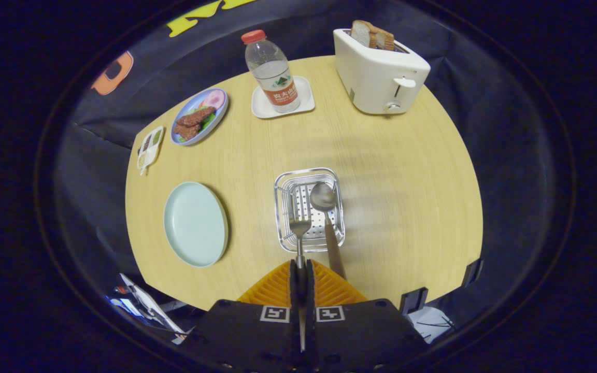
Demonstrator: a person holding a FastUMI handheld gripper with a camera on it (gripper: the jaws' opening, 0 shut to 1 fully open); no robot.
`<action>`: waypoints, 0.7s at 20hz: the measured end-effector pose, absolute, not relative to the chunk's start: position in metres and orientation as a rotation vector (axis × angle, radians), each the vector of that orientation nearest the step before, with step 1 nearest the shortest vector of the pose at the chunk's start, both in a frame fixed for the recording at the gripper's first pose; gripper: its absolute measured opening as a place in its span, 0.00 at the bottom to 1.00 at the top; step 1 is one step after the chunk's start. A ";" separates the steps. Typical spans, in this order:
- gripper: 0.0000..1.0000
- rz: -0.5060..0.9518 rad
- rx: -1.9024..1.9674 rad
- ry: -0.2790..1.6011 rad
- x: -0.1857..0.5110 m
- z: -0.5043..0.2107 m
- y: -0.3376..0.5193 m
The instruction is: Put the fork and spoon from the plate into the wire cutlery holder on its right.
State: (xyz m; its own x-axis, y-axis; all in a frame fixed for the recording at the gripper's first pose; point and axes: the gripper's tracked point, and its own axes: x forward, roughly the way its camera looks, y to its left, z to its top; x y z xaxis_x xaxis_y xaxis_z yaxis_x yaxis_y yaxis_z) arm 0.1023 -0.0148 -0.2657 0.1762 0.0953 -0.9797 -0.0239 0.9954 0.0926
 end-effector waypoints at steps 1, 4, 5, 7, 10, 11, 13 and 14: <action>0.04 0.075 0.056 1.409 0.103 -0.267 -0.015; 0.04 0.033 0.048 1.423 0.112 -0.269 -0.017; 0.04 0.033 0.043 1.430 0.113 -0.271 -0.017; 0.04 0.032 0.046 1.459 0.113 -0.273 -0.016; 0.08 0.037 0.036 1.468 0.118 -0.272 -0.018; 0.08 0.033 0.028 1.458 0.120 -0.272 -0.019; 0.08 0.041 0.021 1.454 0.124 -0.268 -0.019; 0.08 0.050 0.023 1.442 0.127 -0.266 -0.016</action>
State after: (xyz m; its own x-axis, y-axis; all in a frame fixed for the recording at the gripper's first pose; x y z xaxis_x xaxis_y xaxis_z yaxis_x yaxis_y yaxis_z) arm 0.1267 -0.0161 -0.2661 0.1280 0.0481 -0.9906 -0.0209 0.9987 0.0458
